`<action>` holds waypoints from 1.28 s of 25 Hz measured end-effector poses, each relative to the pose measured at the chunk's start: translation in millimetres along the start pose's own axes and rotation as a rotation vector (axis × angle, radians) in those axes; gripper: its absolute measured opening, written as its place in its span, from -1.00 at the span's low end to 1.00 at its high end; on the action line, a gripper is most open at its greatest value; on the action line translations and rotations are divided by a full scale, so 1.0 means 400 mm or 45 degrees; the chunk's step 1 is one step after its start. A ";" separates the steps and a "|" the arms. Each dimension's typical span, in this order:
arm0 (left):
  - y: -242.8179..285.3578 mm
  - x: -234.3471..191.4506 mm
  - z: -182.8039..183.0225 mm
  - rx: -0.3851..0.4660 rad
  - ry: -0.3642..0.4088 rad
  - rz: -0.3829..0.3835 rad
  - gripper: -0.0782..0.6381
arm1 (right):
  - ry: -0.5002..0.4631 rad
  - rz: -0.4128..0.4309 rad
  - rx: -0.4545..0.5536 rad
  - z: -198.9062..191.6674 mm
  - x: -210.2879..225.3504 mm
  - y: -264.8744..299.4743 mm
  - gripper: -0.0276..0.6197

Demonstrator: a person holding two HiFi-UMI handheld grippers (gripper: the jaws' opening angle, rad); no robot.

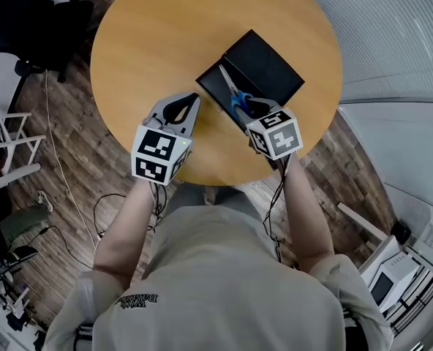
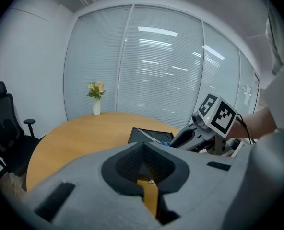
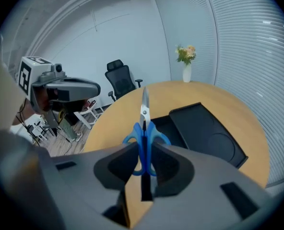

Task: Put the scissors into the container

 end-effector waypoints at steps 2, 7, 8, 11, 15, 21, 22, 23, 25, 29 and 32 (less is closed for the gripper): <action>0.014 -0.002 -0.022 -0.032 -0.018 -0.013 -0.72 | 0.013 0.000 -0.038 -0.017 0.013 0.026 -0.62; 0.037 -0.017 -0.050 -0.059 -0.076 -0.043 -0.72 | 0.062 0.001 -0.103 -0.045 0.042 0.100 -0.62; 0.042 -0.020 -0.055 -0.063 -0.081 -0.045 -0.72 | 0.063 -0.005 -0.134 -0.052 0.048 0.115 -0.62; 0.060 -0.032 -0.076 -0.089 -0.086 -0.050 -0.72 | 0.057 -0.037 -0.234 -0.070 0.071 0.156 -0.62; 0.076 -0.031 -0.095 -0.118 -0.070 -0.060 -0.72 | 0.025 -0.072 -0.341 -0.091 0.097 0.184 -0.62; 0.094 -0.040 -0.132 -0.160 -0.092 -0.045 -0.72 | -0.013 -0.127 -0.497 -0.113 0.129 0.220 -0.62; 0.097 -0.040 -0.137 -0.168 -0.093 -0.046 -0.72 | -0.044 -0.129 -0.508 -0.109 0.132 0.229 -0.62; 0.099 -0.039 -0.141 -0.173 -0.094 -0.049 -0.72 | -0.085 -0.129 -0.517 -0.102 0.132 0.238 -0.62; 0.102 -0.036 -0.150 -0.181 -0.096 -0.052 -0.72 | -0.145 -0.123 -0.529 -0.093 0.130 0.255 -0.62; 0.107 -0.033 -0.170 -0.200 -0.102 -0.050 -0.72 | -0.130 -0.123 -0.560 -0.111 0.129 0.273 -0.62; 0.104 -0.033 -0.172 -0.206 -0.095 -0.051 -0.72 | -0.131 -0.125 -0.561 -0.111 0.126 0.273 -0.62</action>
Point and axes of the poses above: the fingertips, and each gripper's own axes: y forward along the fingers, x to its right, z out of its top, the point moved 7 cm from there along -y, backward along the fingers, and after that the axes turned 13 degrees about z, right-handed, at the moved point
